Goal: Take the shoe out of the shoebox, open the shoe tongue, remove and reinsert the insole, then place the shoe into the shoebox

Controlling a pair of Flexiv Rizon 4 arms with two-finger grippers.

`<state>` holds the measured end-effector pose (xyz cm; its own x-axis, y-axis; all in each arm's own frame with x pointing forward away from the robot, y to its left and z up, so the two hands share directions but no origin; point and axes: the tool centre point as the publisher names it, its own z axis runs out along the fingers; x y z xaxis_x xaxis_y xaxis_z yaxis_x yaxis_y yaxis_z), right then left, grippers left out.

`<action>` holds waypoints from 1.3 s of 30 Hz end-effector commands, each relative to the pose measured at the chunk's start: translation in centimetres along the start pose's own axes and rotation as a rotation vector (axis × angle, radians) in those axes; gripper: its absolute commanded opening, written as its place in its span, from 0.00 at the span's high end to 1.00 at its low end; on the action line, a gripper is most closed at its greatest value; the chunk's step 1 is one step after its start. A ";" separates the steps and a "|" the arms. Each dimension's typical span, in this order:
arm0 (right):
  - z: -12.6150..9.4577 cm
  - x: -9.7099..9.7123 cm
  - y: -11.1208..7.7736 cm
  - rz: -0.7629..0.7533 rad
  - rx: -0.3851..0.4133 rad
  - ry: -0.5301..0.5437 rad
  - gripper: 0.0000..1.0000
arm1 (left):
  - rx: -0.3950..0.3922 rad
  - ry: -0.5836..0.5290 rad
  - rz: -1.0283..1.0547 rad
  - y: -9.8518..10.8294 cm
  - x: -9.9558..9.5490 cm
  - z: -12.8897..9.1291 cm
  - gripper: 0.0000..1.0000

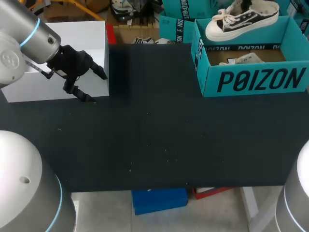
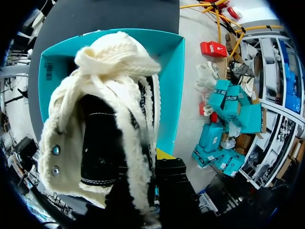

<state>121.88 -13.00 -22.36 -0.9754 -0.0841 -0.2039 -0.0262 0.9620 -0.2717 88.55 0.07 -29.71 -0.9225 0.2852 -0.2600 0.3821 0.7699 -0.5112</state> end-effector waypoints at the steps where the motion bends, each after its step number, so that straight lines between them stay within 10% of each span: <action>1: 1.0 -0.7 -0.7 0.003 -0.017 0.013 1.00 | 0.000 -0.005 0.002 0.0 0.1 0.1 0.00; 39: 11.1 1.6 0.7 0.041 -0.143 0.127 1.00 | 0.000 -0.005 0.002 0.0 0.1 0.1 0.00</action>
<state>121.74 -15.30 -32.19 -0.9948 -0.0226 -0.0995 -0.0089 0.9906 -0.1367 88.55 0.07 -29.71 -0.9225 0.2852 -0.2600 0.3821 0.7699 -0.5112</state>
